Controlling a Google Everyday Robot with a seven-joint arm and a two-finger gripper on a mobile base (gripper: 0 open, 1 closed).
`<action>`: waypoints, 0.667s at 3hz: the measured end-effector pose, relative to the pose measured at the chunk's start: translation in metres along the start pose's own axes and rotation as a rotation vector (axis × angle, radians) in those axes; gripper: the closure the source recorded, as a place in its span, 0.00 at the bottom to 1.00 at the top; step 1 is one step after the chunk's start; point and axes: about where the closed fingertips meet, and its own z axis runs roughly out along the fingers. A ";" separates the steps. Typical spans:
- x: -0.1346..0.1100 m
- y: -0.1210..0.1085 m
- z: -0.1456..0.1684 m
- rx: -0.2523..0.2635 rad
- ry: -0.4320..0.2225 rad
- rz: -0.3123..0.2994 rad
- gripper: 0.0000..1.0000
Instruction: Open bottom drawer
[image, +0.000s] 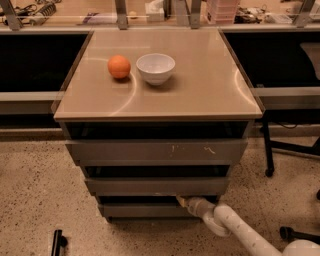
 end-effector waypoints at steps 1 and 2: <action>-0.001 -0.001 0.000 0.001 -0.001 -0.001 1.00; 0.010 0.001 0.005 0.005 0.066 -0.008 1.00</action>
Offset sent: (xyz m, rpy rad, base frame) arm -0.0099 0.0046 -0.0267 -0.1162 0.1255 0.0487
